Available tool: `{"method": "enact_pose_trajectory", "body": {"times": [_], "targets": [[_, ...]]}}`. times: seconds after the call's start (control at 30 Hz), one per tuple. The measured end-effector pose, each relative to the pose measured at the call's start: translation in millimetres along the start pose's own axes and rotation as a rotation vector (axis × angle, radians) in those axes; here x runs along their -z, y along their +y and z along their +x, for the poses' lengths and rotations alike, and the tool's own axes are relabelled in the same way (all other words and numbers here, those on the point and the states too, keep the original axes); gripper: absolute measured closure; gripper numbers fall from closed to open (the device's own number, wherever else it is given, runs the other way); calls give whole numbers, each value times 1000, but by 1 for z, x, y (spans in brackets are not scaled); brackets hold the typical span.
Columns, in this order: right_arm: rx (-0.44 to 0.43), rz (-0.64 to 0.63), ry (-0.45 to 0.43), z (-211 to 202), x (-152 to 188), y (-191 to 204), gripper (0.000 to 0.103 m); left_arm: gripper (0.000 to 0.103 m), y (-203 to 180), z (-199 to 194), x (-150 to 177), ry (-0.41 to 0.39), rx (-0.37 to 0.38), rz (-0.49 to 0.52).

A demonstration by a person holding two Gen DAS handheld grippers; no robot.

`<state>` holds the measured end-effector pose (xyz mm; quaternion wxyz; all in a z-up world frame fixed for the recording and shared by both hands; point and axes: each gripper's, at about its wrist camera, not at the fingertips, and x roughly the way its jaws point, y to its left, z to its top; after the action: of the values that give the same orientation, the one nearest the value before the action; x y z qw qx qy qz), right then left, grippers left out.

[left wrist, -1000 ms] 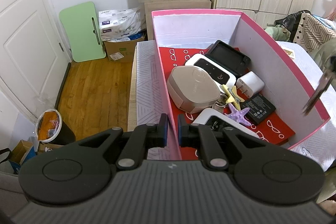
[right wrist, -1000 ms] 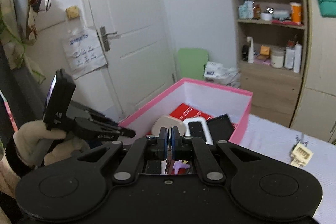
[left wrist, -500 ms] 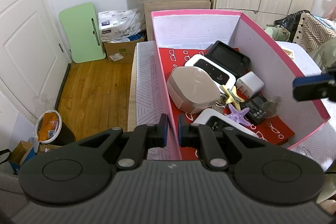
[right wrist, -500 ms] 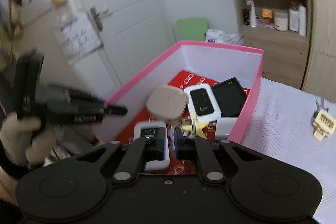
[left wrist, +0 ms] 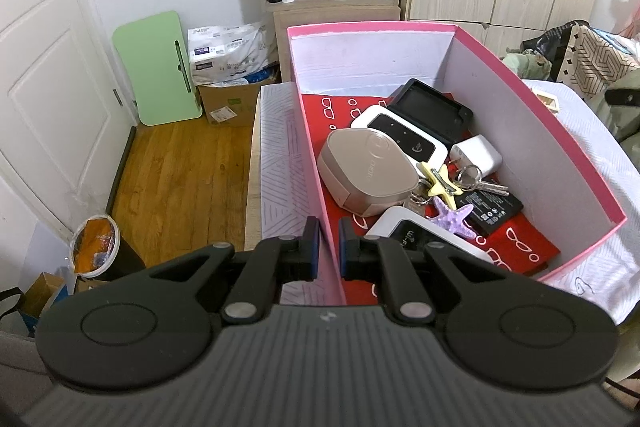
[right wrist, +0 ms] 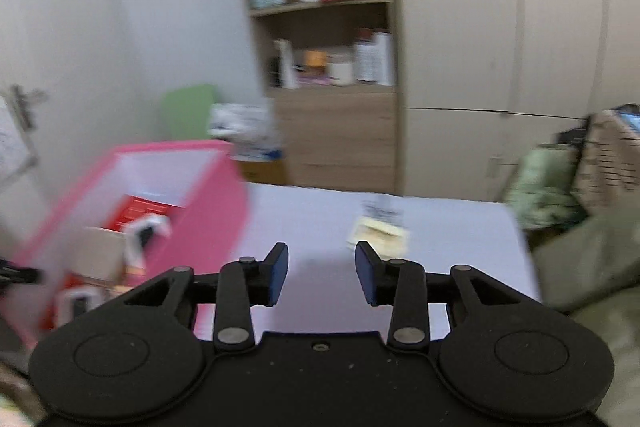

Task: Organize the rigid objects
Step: 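Grasp the cream plastic clip on the bed with the right gripper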

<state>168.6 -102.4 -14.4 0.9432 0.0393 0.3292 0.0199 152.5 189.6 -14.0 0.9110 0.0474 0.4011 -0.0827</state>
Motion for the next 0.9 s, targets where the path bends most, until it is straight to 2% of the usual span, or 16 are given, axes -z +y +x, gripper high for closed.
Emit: {"method": "enact_pose_trajectory", "body": {"times": [0.13, 0.27, 0.37, 0.47, 0.57, 0.73, 0.9], "targets": [[21, 26, 41, 22, 6, -19, 55, 94, -2, -1, 1, 1, -6, -1], [30, -16, 87, 49, 11, -22, 40, 94, -1, -1, 1, 4, -5, -7], [43, -43, 100, 68, 13, -19, 33, 94, -1, -1, 1, 3, -7, -5], [17, -12, 99, 88, 13, -20, 27, 94, 0, -1, 1, 5, -9, -8], [30, 5, 90, 108, 11, -19, 18, 94, 1, -1, 1, 8, -8, -8], [60, -6, 68, 132, 7, -16, 18, 94, 1, -1, 1, 10, -6, -8], [95, -12, 5, 142, 10, -16, 19, 94, 0, -1, 1, 3, -18, 6]]}}
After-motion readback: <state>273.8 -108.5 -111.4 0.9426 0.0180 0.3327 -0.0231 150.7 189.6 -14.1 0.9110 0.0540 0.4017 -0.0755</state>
